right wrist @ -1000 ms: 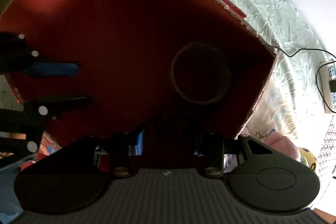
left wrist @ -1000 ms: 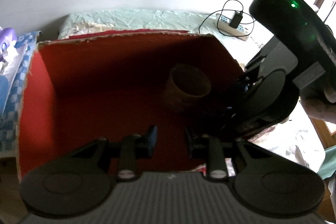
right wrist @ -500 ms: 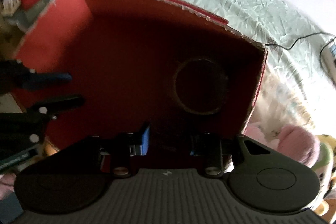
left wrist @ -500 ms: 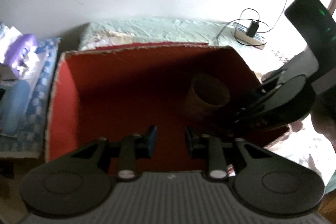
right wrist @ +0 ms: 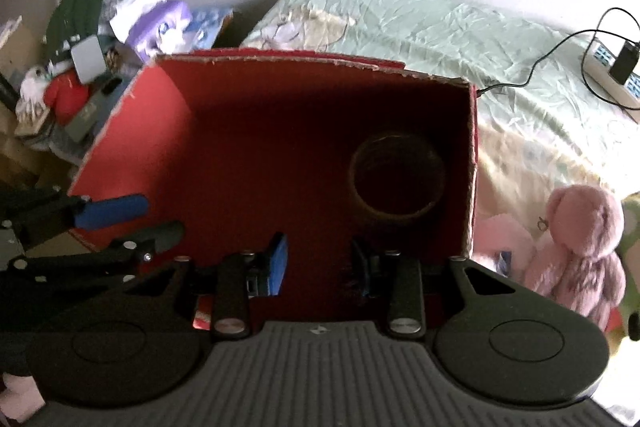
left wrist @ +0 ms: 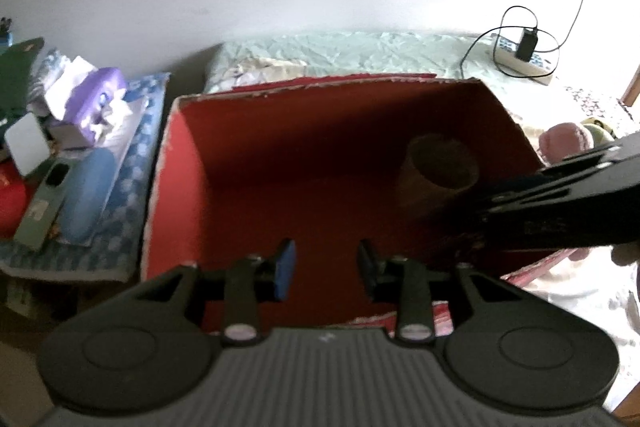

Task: Organize objects
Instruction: 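Withdraw the right gripper from the red box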

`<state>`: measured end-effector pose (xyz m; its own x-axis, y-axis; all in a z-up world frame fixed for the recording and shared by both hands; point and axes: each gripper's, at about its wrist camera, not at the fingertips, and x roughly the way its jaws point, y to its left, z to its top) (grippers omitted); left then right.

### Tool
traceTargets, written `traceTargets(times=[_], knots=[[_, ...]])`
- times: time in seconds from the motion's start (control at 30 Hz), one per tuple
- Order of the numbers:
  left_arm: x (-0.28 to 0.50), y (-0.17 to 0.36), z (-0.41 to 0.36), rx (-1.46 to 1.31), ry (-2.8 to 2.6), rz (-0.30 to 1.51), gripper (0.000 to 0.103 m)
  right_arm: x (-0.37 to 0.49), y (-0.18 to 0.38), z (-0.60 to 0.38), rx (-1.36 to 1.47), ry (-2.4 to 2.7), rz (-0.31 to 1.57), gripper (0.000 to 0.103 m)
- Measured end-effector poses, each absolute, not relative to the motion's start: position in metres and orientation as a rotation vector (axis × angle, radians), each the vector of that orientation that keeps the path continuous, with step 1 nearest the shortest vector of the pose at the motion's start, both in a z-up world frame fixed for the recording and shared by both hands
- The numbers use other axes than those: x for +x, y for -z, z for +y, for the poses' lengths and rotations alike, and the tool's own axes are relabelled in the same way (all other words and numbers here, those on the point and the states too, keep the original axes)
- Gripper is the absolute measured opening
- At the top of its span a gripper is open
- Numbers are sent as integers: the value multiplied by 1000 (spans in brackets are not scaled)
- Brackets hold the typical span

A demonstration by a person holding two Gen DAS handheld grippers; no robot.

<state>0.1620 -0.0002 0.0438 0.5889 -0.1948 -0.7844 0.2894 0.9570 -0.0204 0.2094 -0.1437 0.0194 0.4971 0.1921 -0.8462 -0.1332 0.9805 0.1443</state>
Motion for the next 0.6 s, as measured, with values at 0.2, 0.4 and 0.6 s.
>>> traceTargets(times=[0.2,0.4,0.6], knots=[[153,-49,1,126,217,919,37,185,-29,-143,76,-177,947,37],[138,-56,-6,155,172,905,40,164,-34,-152,173,-169,910,38],[123,-63,-13,176,136,892,45,148,-42,-163,269,-183,892,38]])
